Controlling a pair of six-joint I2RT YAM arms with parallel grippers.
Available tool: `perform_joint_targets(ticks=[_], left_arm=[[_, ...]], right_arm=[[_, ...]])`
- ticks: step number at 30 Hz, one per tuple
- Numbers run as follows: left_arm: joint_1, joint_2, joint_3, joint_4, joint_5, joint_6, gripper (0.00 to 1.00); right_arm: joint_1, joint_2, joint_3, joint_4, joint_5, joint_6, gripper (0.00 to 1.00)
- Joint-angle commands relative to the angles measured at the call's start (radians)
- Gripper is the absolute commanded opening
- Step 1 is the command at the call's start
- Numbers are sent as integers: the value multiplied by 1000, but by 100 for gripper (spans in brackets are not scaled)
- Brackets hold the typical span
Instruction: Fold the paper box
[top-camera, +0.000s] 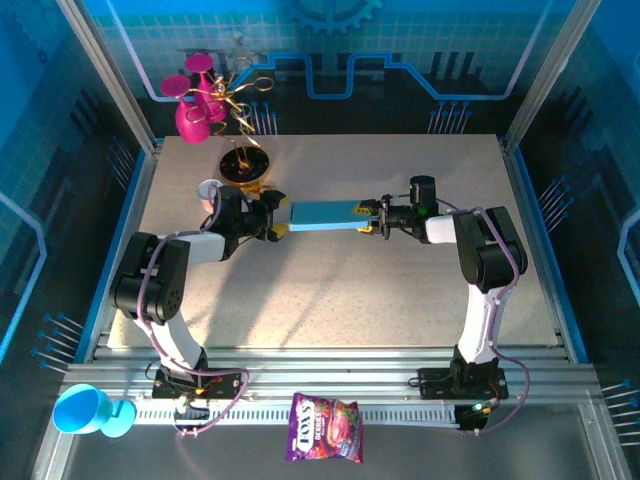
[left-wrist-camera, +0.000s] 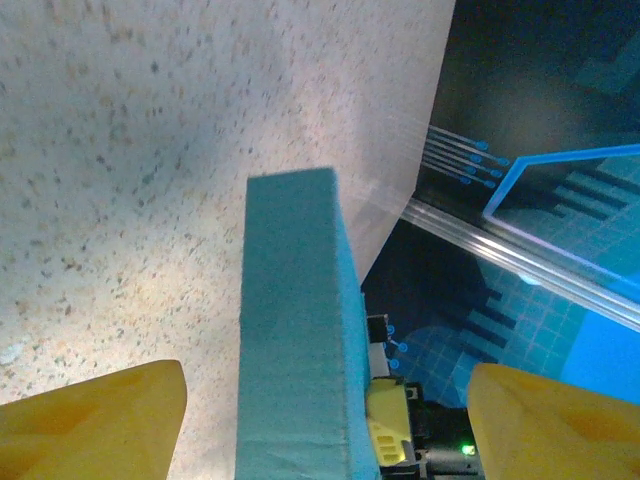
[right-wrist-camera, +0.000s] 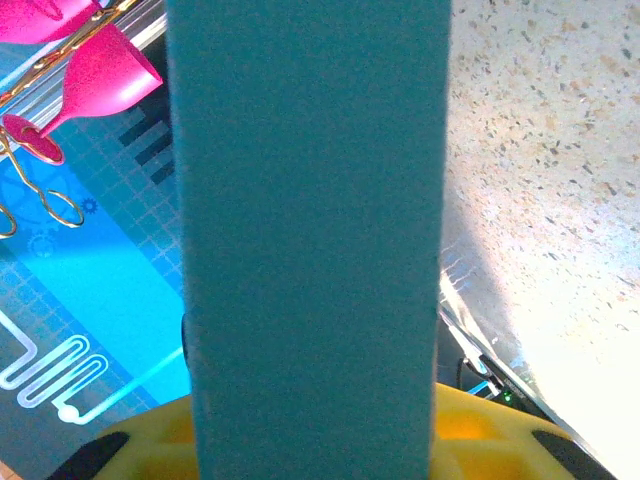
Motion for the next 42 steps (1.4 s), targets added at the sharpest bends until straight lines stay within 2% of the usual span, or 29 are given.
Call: perform_joint_targets(ticks=[1, 10, 18, 21, 24, 25, 27, 29, 32, 34, 36, 39, 42], left_arm=[[-29, 27, 26, 13, 28, -54, 74], [-79, 104, 32, 158, 18, -179, 59], [-91, 114, -7, 245, 5, -266, 34], [-92, 98, -16, 227, 6, -280, 21], [-93, 77, -21, 183, 9, -290, 14], [-93, 69, -24, 170, 9, -294, 12], [-93, 49, -31, 118, 10, -306, 7], [-94, 24, -37, 46, 17, -325, 2], [-88, -46, -54, -109, 17, -352, 0], [-76, -106, -43, -287, 11, -352, 0], [-61, -159, -5, -504, 6, -324, 0], [-35, -212, 50, -738, 5, -285, 0], [-15, -242, 65, -858, 28, -293, 0]], right_arm=[[11, -30, 18, -15, -15, -9, 28], [25, -32, 14, -8, -15, -5, 28], [25, -28, 11, -5, -14, -9, 28], [25, -27, 8, -6, -12, -11, 28], [26, -27, 12, -9, -11, -13, 29], [28, -29, 14, -17, -11, -21, 32], [24, -45, 27, -82, -10, -77, 41], [15, -75, 56, -243, 0, -208, 50], [-11, -139, 158, -666, 61, -524, 60], [-29, -179, 256, -935, 135, -742, 65], [-45, -214, 324, -1104, 212, -874, 69], [-75, -277, 365, -1225, 309, -987, 71], [-112, -352, 333, -1187, 370, -1019, 71]])
